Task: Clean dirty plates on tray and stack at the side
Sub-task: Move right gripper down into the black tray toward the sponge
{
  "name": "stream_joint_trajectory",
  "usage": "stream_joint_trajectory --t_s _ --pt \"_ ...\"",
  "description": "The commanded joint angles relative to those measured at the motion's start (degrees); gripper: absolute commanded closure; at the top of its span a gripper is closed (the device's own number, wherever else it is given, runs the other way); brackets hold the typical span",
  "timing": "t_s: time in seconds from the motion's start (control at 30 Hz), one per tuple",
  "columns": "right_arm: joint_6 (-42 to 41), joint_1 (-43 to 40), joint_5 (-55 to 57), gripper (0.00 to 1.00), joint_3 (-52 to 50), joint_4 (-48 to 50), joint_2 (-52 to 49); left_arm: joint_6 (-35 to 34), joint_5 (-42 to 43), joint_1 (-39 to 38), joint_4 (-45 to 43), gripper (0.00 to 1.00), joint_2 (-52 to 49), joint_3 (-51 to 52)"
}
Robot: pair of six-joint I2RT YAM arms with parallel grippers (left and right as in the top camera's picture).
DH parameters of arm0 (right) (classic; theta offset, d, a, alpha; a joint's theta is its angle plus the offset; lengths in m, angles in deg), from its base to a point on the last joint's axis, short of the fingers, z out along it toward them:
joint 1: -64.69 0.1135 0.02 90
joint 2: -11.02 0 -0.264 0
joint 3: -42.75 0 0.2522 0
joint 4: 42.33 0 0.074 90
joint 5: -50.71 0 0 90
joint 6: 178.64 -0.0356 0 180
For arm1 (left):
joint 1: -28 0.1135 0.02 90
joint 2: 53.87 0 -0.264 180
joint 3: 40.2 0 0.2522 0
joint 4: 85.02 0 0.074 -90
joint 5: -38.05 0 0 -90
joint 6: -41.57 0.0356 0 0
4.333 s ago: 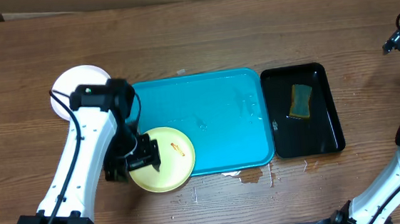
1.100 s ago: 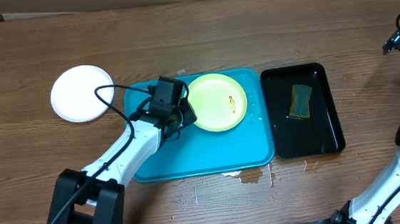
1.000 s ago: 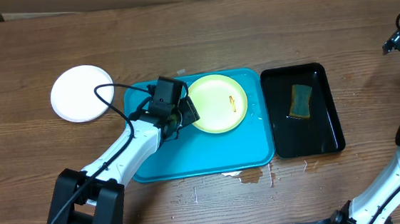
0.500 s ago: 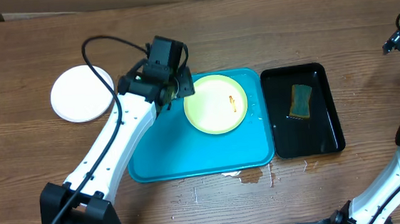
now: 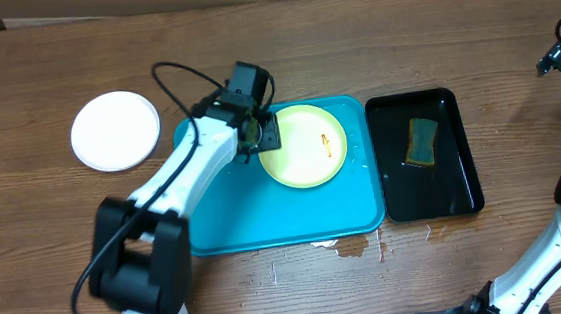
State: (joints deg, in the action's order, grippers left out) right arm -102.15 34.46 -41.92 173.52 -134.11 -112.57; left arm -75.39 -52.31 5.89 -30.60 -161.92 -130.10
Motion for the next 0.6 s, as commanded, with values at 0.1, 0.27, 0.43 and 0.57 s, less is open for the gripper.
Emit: stream_joint_trajectory --t_s 0.1,0.27,0.43,0.57 --pt "-0.2 0.0 0.0 0.00 1.0 0.2 1.2 0.9 2.8 -0.1 -0.6 0.35 -5.1 0.3" --pt "-0.2 0.0 0.0 0.00 1.0 0.2 1.2 0.8 1.2 -0.1 -0.9 0.38 -7.0 0.3" --pt "-0.2 0.0 0.0 0.00 1.0 0.2 1.2 0.8 1.1 -0.1 -1.8 0.56 -8.9 0.3" --pt "-0.2 0.0 0.0 0.00 1.0 0.2 1.2 0.8 1.3 -0.1 -3.5 0.62 -9.7 0.3"
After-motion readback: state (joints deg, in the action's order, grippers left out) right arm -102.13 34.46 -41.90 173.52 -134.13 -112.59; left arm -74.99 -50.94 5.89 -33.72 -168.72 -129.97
